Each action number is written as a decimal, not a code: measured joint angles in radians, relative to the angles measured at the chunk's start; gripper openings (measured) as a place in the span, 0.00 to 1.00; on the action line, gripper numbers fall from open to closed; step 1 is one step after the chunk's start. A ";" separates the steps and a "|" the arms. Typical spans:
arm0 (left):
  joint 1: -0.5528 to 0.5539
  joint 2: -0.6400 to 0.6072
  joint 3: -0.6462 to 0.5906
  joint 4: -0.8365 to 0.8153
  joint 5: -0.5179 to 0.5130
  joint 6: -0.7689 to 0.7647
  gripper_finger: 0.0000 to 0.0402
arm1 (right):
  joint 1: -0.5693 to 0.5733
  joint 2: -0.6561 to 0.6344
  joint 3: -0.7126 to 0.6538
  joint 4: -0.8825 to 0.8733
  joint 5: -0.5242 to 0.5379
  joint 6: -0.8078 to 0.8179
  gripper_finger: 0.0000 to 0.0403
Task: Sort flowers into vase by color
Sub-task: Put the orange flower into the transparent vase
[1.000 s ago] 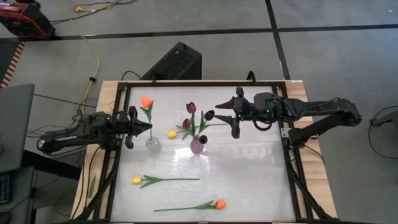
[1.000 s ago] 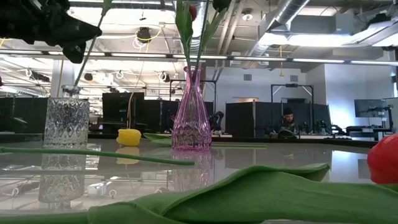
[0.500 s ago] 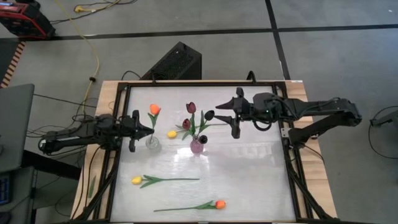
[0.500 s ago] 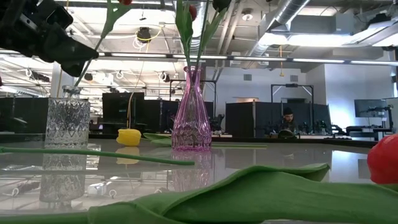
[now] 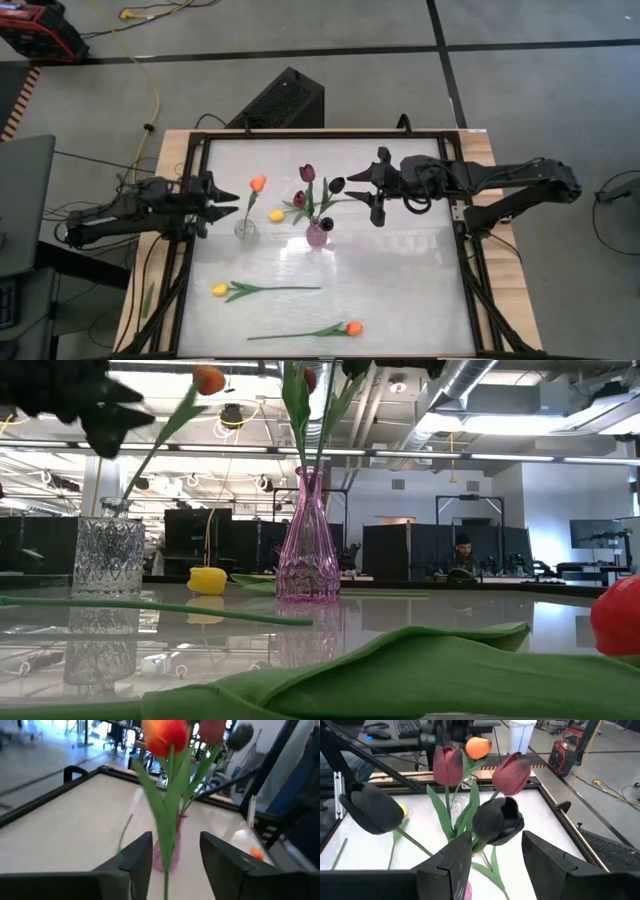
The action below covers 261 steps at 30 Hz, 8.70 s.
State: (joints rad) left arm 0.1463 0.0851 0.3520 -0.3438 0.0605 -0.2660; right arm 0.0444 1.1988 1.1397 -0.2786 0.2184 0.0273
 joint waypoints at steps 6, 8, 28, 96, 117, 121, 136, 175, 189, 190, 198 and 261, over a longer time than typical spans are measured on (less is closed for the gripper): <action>-0.001 0.031 0.145 -0.076 0.101 -0.067 0.39 | 0.000 0.000 0.000 0.012 0.000 -0.009 0.49; -0.001 0.069 0.149 -0.035 0.141 -0.055 0.39 | 0.000 0.000 0.000 0.014 -0.001 -0.015 0.49; -0.473 0.807 0.439 0.070 0.112 0.197 0.39 | 0.000 0.000 0.000 0.001 -0.001 -0.005 0.49; -0.958 1.996 0.920 0.133 -0.396 -0.394 0.33 | 0.559 0.296 0.001 -0.029 0.210 0.418 0.49; -0.899 1.822 0.911 -0.069 -0.640 -0.389 0.00 | 0.596 0.294 0.001 -0.037 0.283 0.412 0.49; -0.900 1.717 0.912 -0.124 -0.818 -0.338 0.00 | 0.656 0.290 0.001 -0.055 0.480 0.369 0.49; -0.899 1.455 0.714 -0.121 -1.136 -0.359 0.00 | 0.815 0.288 0.001 -0.270 0.801 0.550 0.49; -0.655 1.406 0.526 1.123 -0.404 0.348 0.00 | 0.492 0.295 -0.227 1.023 0.120 -0.219 0.49; -0.629 1.406 0.527 1.088 -0.432 0.334 0.00 | 0.440 0.295 -0.227 1.043 0.067 -0.217 0.44; -0.628 1.406 0.527 1.088 -0.433 0.333 0.00 | 0.437 0.295 -0.227 1.043 0.067 -0.214 0.41; -0.626 1.406 0.527 1.054 -0.438 0.327 0.00 | 0.430 0.295 -0.227 1.035 0.068 -0.212 0.10; -0.556 1.488 0.529 0.808 -0.307 0.123 0.00 | 0.348 0.295 -0.227 0.715 -0.041 0.003 0.19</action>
State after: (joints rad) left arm -0.4095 1.5726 0.8810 0.4644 -0.2462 -0.1430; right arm 0.3921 1.4937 0.9131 0.4367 0.1777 0.0302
